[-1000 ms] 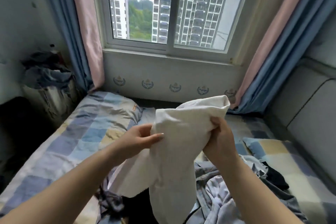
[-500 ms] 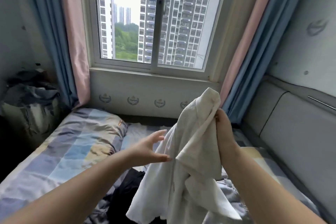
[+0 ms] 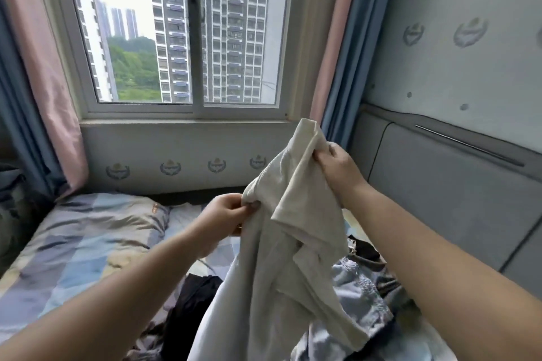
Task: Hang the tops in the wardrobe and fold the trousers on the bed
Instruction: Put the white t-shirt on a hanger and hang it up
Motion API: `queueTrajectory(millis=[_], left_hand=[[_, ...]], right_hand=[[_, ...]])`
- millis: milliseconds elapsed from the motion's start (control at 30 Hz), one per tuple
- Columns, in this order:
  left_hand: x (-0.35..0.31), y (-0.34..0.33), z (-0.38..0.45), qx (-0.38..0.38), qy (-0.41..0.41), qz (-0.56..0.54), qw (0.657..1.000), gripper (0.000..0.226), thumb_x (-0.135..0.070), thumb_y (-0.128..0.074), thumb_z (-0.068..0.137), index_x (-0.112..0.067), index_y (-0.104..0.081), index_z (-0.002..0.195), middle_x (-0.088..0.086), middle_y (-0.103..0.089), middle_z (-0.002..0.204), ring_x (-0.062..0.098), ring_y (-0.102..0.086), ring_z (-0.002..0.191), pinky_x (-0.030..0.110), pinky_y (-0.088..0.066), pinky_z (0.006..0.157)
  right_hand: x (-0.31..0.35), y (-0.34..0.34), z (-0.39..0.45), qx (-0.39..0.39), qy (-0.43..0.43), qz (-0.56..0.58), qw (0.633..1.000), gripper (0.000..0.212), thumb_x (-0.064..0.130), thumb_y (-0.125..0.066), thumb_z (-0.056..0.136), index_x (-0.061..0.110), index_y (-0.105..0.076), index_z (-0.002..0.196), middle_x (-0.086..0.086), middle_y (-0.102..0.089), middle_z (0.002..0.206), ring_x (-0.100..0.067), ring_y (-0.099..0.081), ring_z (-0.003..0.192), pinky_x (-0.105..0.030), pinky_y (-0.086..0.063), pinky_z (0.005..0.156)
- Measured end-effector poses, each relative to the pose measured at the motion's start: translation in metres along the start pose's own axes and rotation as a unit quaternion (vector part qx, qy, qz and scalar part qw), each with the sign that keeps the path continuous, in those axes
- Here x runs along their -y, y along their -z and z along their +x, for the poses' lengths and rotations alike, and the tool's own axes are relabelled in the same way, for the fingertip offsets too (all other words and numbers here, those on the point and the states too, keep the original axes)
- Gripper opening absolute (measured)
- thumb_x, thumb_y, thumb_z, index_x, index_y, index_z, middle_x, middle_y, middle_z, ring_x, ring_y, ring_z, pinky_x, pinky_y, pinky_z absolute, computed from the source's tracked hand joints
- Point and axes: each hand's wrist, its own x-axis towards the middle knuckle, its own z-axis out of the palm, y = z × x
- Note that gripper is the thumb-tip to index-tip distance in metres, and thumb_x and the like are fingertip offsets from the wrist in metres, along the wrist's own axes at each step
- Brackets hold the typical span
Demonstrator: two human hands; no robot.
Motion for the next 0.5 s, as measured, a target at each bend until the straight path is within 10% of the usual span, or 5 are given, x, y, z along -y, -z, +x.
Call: queueTrajectory(millis=[167,333,500], left_hand=[[-0.051,0.001,-0.004,-0.023,0.017,-0.12,0.992,0.019,-0.013,-0.056,0.095,-0.006,-0.067,0.083,0.003,-0.069,0.065,0.008,-0.064,0.054,0.02,-0.053,0.051],[-0.088,-0.002,0.004,-0.039,0.018,-0.223,0.974,0.017,-0.005,-0.053,0.096,-0.004,-0.062,0.081,0.006,-0.065,0.062,0.012,-0.064,0.05,0.023,-0.054,0.05],[-0.119,-0.017,0.015,-0.014,0.017,-0.255,0.967,0.018,-0.008,-0.054,0.096,-0.011,-0.062,0.079,0.0,-0.065,0.05,0.009,-0.064,0.045,0.021,-0.051,0.044]], right_hand=[[0.009,0.002,-0.038,-0.042,0.138,-0.29,0.946,0.064,0.029,-0.058,0.087,0.018,-0.034,0.145,-0.006,-0.038,0.143,-0.019,-0.037,0.133,-0.024,-0.027,0.104],[0.002,-0.017,-0.131,-0.038,0.343,-0.362,0.866,0.028,0.033,-0.057,0.086,0.012,-0.065,0.101,0.003,-0.059,0.092,-0.008,-0.055,0.085,-0.022,-0.045,0.079],[-0.023,-0.034,-0.188,0.011,0.166,-0.455,0.875,0.055,0.077,-0.039,0.075,0.029,-0.054,0.096,0.019,-0.049,0.083,-0.004,-0.05,0.076,-0.024,-0.041,0.066]])
